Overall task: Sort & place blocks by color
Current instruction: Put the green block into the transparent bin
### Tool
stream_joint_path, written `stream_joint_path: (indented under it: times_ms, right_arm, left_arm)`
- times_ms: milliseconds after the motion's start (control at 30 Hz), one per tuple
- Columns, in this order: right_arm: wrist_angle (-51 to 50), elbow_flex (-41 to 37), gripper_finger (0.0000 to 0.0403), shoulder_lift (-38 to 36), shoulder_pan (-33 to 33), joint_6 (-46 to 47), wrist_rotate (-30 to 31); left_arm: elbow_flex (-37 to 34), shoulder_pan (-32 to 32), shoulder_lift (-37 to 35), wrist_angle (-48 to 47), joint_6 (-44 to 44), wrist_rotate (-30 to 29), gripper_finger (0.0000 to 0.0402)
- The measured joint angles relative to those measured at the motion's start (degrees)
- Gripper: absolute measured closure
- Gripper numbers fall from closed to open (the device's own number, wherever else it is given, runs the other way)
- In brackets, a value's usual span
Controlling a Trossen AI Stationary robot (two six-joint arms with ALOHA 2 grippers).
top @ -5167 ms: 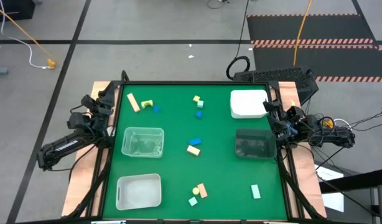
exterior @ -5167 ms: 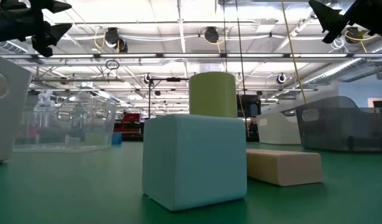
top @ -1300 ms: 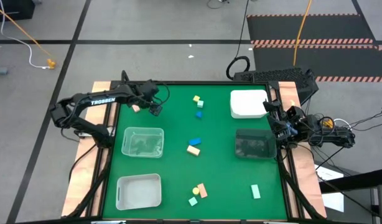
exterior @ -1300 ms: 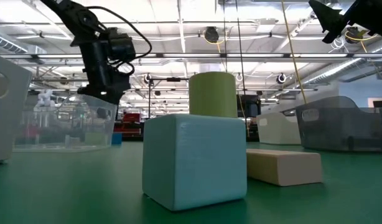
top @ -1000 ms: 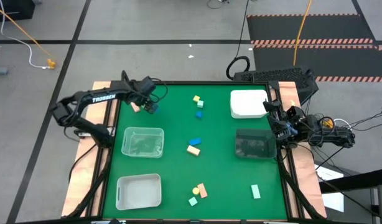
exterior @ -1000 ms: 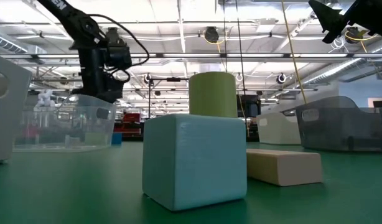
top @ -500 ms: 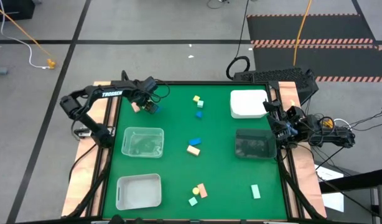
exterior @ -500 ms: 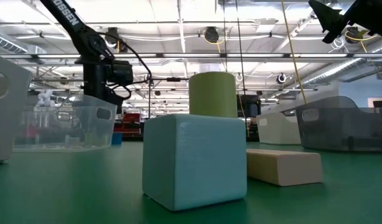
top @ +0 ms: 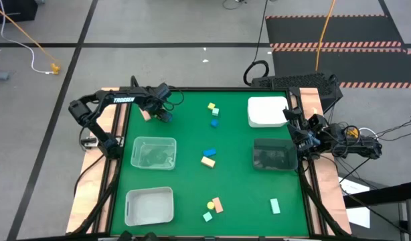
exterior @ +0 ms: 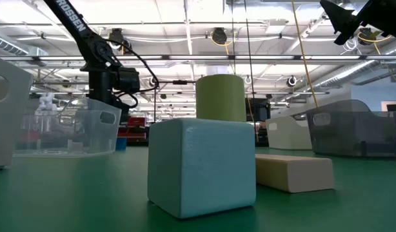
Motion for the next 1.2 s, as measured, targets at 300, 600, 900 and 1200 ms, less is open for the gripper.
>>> stream_joint_path:
  times_ms: [300,600,900,1200]
  right_arm:
    - [0.02,0.00,0.0071,-0.01,0.00,0.01,0.00]
    - [0.00,0.00,0.0071,0.00,0.00,0.00,0.00]
    - [0.00,0.02,0.0071,0.00,0.00,0.01,0.00]
    - [0.02,0.02,0.0071,0.00,0.00,0.00,0.00]
  left_arm:
    - [-0.12,0.17,-0.54,-0.61,-6.58,0.29,0.0299]
    - [-0.39,-0.09,-6.89,-1.42,-11.29,0.66,0.0299]
    - [-0.31,-3.88,-22.45,-1.62,-17.03,3.38,0.0300]
    - [-0.26,-15.47,-38.67,-1.11,-21.23,5.36,0.0300]
